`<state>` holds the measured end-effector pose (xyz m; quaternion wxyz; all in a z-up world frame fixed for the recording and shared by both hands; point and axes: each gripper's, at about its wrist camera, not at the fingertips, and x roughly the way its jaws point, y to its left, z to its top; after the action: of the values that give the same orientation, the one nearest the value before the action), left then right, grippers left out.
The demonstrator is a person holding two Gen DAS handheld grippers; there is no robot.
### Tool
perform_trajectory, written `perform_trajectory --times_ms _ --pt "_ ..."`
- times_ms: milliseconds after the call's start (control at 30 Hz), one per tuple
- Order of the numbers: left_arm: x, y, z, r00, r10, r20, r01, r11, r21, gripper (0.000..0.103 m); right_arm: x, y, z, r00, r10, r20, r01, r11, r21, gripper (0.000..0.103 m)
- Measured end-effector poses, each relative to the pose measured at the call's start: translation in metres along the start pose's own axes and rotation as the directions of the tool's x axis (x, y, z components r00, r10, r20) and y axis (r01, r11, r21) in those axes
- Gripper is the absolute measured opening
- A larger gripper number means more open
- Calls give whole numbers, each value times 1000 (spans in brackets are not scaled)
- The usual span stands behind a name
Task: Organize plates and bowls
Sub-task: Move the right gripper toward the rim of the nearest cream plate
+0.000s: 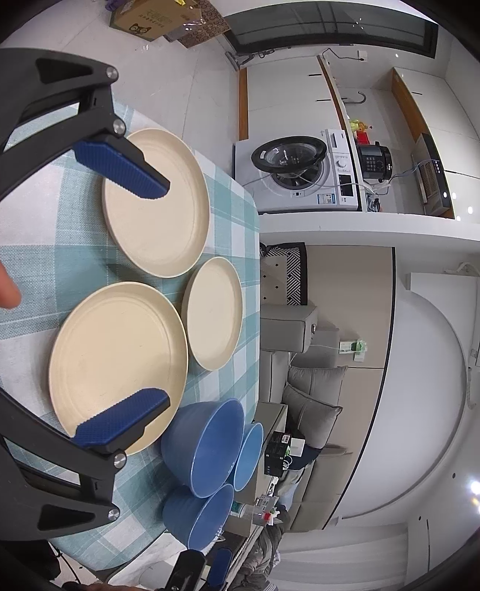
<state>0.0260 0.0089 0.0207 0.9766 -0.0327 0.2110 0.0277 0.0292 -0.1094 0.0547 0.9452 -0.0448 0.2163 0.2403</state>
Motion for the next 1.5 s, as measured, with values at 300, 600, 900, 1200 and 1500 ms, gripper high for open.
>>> perform_trajectory --times_ms 300,600,900,1200,1500 --pt "6 3 20 1000 20 9 -20 1000 -2 103 1 -4 28 1000 12 4 -12 1000 8 103" --pt "17 5 42 999 45 10 -45 999 4 103 8 -4 54 1000 17 -13 -17 1000 -11 103" --pt "32 14 65 999 44 -10 -44 999 -8 103 27 -6 85 999 24 -31 -25 999 -25 103" --pt "56 28 79 997 65 -48 -66 998 -20 103 60 -13 118 995 59 -77 -58 998 15 103" --pt "79 37 93 995 72 -70 -75 997 -35 103 100 -13 139 990 63 -125 -61 998 17 103"
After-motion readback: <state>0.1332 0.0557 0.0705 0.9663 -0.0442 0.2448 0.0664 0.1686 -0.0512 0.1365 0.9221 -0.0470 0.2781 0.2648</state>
